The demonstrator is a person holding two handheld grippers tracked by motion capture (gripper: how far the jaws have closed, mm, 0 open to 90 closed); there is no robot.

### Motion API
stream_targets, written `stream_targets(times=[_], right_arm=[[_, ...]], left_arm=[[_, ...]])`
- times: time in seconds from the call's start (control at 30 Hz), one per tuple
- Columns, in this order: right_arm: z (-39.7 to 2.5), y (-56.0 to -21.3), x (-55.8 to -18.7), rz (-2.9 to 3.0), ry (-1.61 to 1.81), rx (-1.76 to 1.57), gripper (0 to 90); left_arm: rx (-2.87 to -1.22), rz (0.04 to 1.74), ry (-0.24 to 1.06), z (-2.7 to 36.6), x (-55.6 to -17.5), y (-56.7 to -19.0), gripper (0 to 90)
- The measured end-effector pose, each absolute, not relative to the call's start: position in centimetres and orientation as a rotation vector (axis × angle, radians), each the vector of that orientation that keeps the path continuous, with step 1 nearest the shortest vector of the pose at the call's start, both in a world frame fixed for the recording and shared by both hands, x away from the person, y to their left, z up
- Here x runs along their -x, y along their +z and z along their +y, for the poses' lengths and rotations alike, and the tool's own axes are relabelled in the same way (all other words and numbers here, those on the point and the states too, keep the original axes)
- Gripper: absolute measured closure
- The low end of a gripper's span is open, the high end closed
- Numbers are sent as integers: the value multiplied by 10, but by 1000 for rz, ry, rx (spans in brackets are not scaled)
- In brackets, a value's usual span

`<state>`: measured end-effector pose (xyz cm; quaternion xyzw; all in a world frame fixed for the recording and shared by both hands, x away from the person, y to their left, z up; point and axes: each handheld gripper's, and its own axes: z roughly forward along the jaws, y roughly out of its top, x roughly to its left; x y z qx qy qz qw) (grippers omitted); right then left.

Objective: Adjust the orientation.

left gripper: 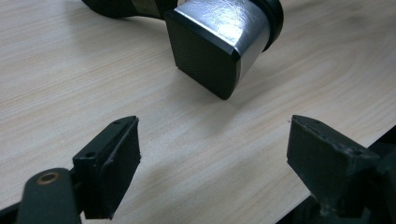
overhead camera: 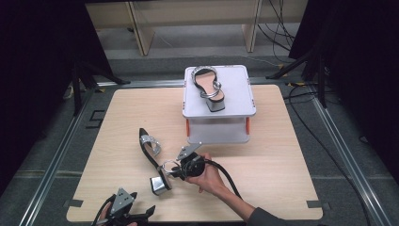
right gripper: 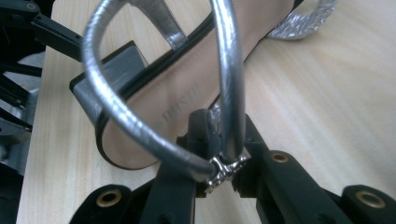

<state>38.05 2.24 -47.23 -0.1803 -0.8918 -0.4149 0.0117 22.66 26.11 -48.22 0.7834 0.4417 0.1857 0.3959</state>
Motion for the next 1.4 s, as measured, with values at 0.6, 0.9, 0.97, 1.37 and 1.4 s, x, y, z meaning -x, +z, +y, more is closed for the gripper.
stream_targets(times=[0.6,0.9,0.97,1.37,1.4], right_arm=[[-30,-421,-364,-2849,-1332,512,818],[-62,-421,-356,-2882,-1284,506,811],[-62,-423,-352,-2902,-1273,476,791],[-88,-395,-335,-2844,-1231,618,444],[-87,-389,-336,-2824,-1250,642,424]], left_arm=[[-1968,1139,498,267,-223,-481,175],[-1974,1132,499,268,-223,-481,176],[-1978,1122,501,269,-223,-481,176],[-1970,1142,495,269,-223,-482,177],[-1977,1124,496,269,-223,-482,177]])
